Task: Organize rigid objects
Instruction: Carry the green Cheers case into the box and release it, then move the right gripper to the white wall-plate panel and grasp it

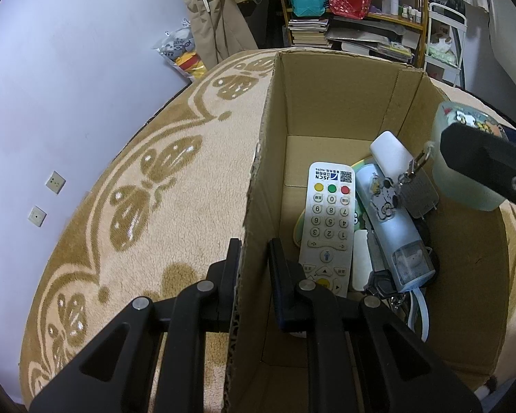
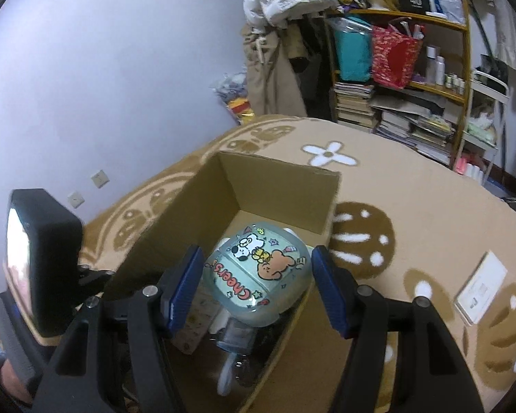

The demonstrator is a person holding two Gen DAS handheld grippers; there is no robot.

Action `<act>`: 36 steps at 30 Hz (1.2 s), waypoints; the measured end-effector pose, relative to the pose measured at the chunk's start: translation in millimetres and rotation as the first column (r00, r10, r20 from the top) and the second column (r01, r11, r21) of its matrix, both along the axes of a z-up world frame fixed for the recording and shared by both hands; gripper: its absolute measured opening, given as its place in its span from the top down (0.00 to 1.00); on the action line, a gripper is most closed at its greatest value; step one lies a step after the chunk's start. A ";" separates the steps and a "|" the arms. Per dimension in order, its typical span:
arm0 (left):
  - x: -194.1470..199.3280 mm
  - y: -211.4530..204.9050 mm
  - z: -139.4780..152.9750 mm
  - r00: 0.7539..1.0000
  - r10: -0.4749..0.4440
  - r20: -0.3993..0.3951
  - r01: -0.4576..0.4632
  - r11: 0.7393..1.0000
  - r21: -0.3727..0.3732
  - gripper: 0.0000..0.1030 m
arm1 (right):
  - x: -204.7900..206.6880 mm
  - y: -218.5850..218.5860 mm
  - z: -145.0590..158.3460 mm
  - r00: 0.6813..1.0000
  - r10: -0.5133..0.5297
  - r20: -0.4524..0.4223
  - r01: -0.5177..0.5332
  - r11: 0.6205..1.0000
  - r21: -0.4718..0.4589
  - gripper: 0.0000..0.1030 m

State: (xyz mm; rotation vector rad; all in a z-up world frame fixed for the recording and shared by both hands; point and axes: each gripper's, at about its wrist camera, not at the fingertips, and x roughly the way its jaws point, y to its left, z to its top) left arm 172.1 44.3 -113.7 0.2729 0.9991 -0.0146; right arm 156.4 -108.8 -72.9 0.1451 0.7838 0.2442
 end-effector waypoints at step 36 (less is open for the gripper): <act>-0.7 -2.3 -1.8 1.000 0.001 0.006 -0.001 1.000 0.025 0.85 | 5.0 -176.4 -44.4 0.864 -0.499 -0.064 0.494 0.866 -0.080 0.16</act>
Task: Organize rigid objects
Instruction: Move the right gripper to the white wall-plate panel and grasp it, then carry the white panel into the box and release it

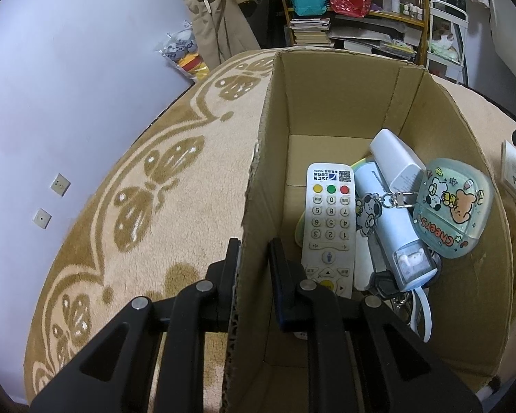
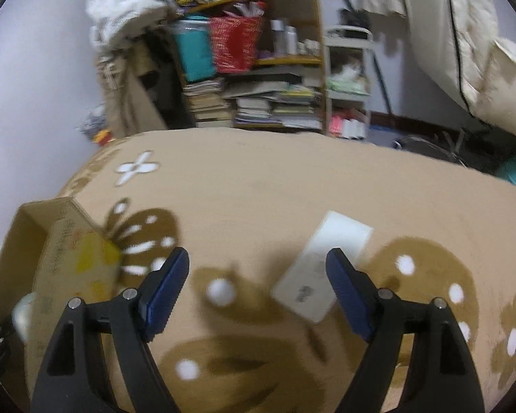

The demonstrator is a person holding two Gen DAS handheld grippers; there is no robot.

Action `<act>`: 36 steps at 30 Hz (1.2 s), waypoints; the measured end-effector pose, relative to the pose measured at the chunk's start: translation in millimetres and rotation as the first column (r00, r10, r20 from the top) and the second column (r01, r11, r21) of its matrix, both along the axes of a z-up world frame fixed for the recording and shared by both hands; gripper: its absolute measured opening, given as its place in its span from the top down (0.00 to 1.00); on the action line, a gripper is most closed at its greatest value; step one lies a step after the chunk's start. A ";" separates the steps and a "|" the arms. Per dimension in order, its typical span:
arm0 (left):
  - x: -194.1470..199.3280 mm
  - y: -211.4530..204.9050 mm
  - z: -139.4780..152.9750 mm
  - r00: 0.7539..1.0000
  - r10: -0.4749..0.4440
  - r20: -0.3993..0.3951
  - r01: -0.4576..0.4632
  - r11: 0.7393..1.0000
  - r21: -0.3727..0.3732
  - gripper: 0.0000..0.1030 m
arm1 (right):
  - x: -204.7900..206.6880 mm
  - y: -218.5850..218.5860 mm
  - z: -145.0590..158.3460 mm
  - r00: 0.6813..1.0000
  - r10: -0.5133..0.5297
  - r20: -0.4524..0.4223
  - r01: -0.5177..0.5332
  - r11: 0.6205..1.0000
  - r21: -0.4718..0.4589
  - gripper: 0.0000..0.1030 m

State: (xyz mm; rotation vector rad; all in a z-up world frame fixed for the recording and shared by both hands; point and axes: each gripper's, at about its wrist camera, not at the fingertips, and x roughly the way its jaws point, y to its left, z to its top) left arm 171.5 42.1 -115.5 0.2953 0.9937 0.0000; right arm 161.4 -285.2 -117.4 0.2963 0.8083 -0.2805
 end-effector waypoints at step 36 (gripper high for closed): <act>-1.6 -2.3 2.1 1.000 -0.004 0.002 0.004 1.000 0.015 0.84 | 24.1 -37.6 -62.7 0.976 -0.134 -0.169 0.123 0.990 -0.075 0.37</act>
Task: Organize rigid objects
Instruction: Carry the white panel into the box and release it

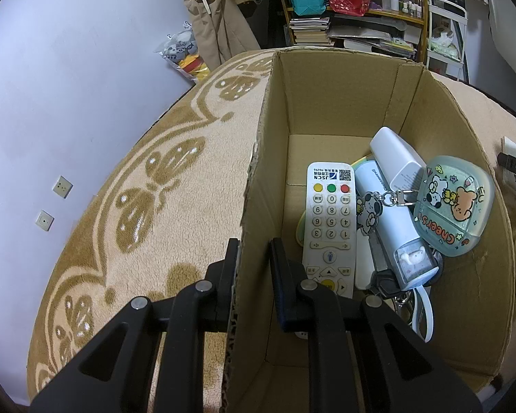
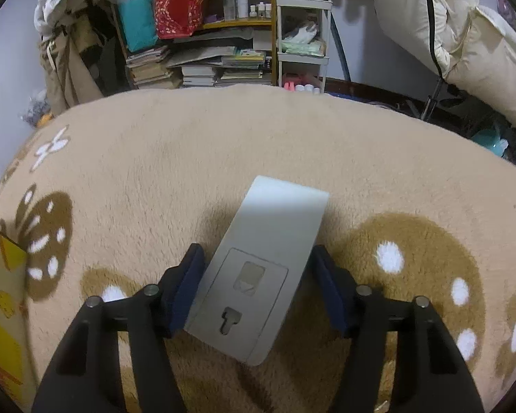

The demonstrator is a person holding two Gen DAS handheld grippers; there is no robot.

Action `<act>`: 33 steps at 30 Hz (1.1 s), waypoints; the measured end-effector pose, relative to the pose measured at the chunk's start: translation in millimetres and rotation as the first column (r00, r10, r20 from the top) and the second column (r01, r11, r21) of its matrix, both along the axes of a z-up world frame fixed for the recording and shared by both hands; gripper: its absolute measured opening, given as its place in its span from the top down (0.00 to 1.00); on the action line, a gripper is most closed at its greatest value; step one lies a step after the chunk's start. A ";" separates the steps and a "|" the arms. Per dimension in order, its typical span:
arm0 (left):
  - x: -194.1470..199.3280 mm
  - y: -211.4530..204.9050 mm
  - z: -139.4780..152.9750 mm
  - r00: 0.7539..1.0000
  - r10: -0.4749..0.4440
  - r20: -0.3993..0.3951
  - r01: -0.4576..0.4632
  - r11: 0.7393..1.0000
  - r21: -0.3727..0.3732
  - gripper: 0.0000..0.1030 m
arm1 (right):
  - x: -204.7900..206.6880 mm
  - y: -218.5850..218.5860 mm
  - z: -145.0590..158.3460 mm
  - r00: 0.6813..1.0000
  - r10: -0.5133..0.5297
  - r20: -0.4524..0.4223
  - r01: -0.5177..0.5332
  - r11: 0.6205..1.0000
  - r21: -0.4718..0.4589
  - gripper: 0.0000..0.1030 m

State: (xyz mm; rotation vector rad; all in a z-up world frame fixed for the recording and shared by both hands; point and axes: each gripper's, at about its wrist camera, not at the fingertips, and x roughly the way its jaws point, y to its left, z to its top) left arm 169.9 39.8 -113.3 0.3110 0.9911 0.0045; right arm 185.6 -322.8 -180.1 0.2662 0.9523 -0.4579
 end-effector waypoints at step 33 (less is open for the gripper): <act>-0.5 -1.0 1.8 1.000 0.001 0.000 -0.001 1.000 0.004 0.84 | -22.1 130.2 119.4 0.860 0.363 0.359 -0.435 0.889 0.142 0.48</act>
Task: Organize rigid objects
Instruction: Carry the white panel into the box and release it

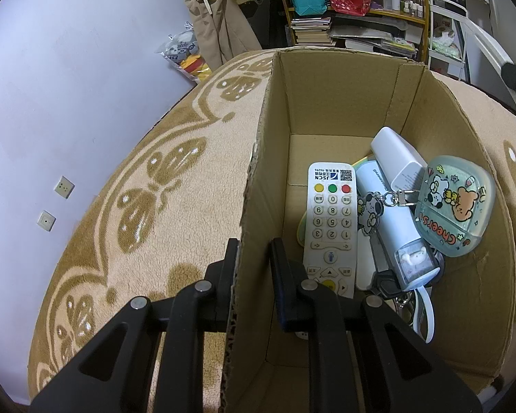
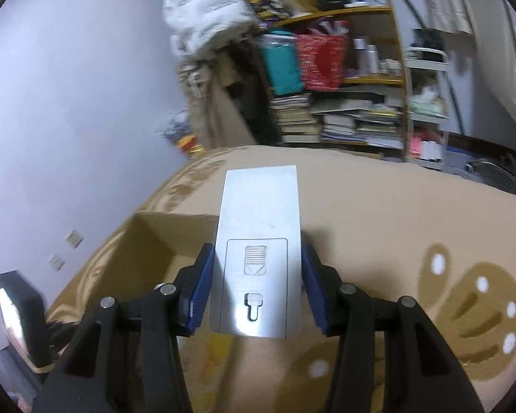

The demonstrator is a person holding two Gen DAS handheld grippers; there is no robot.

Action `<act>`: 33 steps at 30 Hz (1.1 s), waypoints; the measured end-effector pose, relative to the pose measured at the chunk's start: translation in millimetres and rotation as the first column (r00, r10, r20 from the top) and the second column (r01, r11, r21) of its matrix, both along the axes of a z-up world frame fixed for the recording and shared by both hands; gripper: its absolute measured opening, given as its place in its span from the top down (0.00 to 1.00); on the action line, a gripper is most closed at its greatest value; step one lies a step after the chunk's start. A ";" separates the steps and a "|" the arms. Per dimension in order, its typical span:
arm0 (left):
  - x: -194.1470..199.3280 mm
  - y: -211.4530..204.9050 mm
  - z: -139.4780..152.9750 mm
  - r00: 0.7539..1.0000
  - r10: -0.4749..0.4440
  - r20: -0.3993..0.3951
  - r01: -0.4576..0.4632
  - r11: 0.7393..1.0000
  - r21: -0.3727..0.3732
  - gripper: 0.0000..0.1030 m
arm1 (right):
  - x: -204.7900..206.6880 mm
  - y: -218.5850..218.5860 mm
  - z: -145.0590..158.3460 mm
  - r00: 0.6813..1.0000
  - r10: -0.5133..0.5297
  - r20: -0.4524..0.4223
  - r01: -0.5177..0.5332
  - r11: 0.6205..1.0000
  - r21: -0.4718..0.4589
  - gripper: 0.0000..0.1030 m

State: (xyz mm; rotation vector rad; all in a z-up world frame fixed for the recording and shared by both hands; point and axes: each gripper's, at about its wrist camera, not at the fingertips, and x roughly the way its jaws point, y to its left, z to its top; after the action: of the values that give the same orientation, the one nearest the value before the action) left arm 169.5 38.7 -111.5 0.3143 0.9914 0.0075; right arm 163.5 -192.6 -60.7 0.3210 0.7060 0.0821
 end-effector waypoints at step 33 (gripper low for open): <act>0.2 -0.6 1.0 1.000 0.004 -0.006 -0.004 1.000 -0.004 0.84 | -8.6 74.7 -9.1 0.973 0.228 -0.042 -0.229 0.973 -0.027 0.48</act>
State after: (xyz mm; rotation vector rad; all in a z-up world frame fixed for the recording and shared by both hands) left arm 169.6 38.1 -110.6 0.3086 0.9981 0.0079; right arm 154.9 -117.9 -69.8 0.2101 0.7802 0.2835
